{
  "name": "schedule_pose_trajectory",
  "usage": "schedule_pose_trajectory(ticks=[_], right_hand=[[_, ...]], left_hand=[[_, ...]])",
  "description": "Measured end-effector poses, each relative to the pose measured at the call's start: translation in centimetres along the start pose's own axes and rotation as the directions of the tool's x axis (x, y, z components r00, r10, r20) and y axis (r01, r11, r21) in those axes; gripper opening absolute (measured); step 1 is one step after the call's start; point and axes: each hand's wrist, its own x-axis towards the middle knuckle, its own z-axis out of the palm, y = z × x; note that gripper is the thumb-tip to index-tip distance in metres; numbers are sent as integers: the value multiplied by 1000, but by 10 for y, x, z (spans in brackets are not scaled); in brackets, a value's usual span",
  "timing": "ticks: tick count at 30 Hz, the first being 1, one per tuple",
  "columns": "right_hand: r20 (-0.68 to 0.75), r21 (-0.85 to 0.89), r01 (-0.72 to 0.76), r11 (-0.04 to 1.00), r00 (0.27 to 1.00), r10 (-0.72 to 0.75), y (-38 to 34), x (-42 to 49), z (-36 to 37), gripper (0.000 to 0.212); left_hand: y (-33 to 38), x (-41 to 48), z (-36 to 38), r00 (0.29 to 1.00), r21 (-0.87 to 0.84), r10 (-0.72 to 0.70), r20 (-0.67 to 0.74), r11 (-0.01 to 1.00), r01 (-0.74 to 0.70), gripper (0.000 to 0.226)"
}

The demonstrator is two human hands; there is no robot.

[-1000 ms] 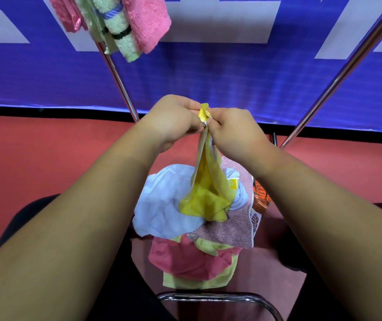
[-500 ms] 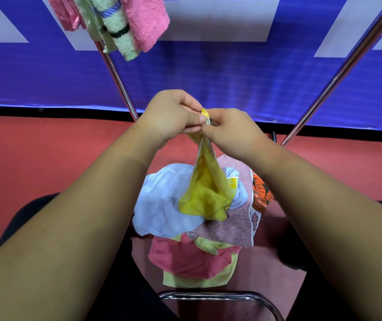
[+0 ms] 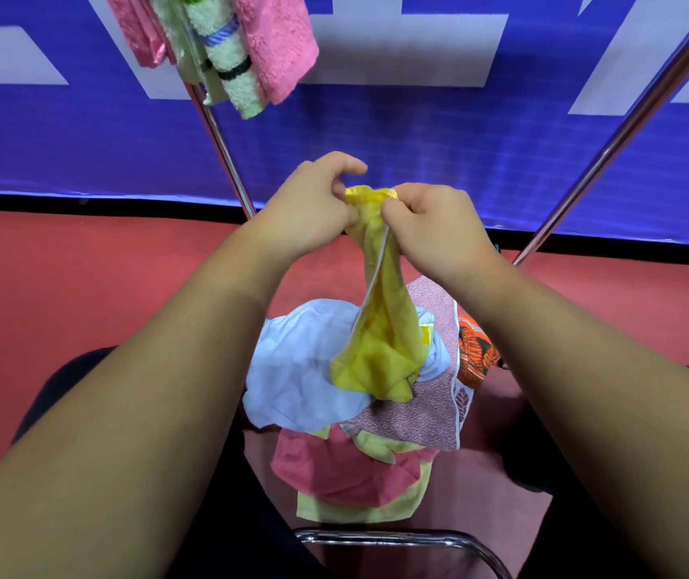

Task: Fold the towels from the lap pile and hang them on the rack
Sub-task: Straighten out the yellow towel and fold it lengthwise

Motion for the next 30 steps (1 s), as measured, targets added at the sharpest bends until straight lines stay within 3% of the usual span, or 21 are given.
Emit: schedule_pose_trajectory(ticks=[2, 3, 7, 10, 13, 17, 21, 26, 30], right_hand=[[-5, 65, 17, 998, 1000, -17, -8, -5, -5, 27], [0, 103, 25, 994, 1000, -25, -12, -8, -7, 25], [-37, 190, 26, 981, 999, -19, -13, -23, -18, 24], [-99, 211, -22, 977, 994, 44, -5, -41, -24, 25], [-104, 87, 12, 996, 995, -3, -10, -59, -40, 25], [-178, -98, 104, 990, 977, -120, -40, -72, -77, 24], [-266, -119, 113, 986, 954, -142, -93, -80, -120, 24], [-264, 342, 148, 928, 963, -56, -176, -83, -171, 24], [-281, 451, 223, 864, 954, -100, -239, -90, -217, 26]], left_hand=[[-2, -2, -4, 993, 129, 27, 114, 991, -42, 64], [-1, -3, -5, 987, 160, 30, 159, 986, -56, 58], [3, -17, -2, 987, 337, 31, 158, 938, -84, 14], [-6, -38, -3, 1000, 222, 17, 11, 975, -19, 25], [-4, -63, -13, 997, 114, -15, -81, 993, 24, 26], [27, -91, -44, 975, -88, 78, -210, 991, -98, 14], [85, -113, -81, 937, -165, 184, -297, 956, -241, 8], [180, -149, -134, 886, -181, 264, -380, 919, -351, 10], [248, -176, -178, 880, -245, 273, -389, 890, -385, 10]])
